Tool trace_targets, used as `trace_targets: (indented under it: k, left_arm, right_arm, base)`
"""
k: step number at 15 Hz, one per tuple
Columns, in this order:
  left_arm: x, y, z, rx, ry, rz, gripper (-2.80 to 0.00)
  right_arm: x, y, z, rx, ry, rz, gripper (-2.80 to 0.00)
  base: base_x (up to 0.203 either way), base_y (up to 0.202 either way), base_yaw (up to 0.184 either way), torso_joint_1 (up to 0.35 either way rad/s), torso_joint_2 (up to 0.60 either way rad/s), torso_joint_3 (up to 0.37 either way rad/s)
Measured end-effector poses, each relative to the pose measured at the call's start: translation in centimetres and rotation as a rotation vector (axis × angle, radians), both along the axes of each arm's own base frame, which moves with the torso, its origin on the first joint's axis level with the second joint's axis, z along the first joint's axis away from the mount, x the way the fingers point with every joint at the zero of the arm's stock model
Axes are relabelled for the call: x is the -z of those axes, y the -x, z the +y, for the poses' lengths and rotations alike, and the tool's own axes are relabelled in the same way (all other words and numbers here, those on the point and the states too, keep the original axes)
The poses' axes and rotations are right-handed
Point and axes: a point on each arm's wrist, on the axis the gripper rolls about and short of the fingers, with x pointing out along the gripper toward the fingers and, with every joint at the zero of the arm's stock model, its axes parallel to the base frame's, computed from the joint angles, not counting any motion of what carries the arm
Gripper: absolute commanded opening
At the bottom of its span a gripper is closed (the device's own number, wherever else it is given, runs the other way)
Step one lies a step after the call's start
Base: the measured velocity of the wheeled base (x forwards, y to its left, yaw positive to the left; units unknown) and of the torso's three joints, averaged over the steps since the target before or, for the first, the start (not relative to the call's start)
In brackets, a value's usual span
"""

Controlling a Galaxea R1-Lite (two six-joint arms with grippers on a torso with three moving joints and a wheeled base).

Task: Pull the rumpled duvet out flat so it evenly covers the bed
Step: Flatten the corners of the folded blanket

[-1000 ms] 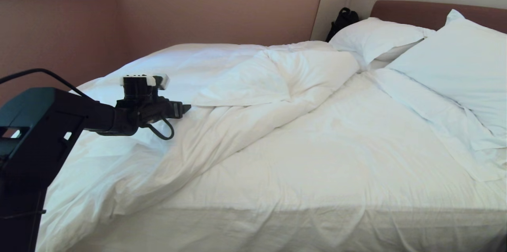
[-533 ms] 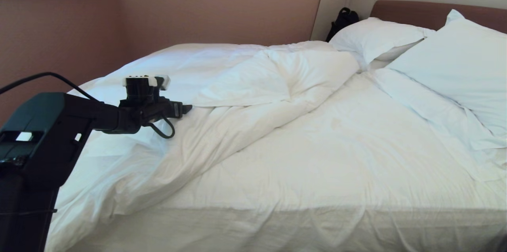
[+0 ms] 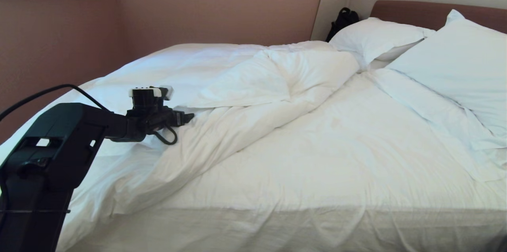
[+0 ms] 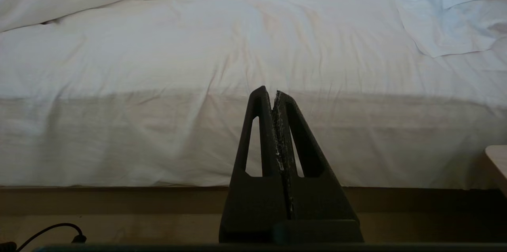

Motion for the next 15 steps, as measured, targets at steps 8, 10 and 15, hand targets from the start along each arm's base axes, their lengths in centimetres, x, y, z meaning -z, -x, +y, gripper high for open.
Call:
trace_targets:
  k: [8, 10, 15]
  left_arm:
    - [3.1, 2.0, -2.7, 0.057, 0.004, 0.029, -2.8]
    - [2.9, 2.2, -3.0, 0.061, 0.012, 0.03, -2.8]
    - [1.3, 2.7, -3.1, 0.052, 0.048, 0.023, -2.8]
  right_arm:
    - [0.0, 0.0, 0.0, 0.0, -0.001, 0.0, -2.8]
    - [0.0, 0.0, 0.0, 0.0, 0.0, 0.0, -2.8]
    - [0.0, 0.0, 0.0, 0.0, -0.001, 0.0, -2.8]
  base:
    - [0.0, 0.0, 0.0, 0.0, 0.0, 0.0]
    - [0.0, 0.0, 0.0, 0.0, 0.0, 0.0]
    - [0.0, 0.0, 0.0, 0.0, 0.0, 0.0]
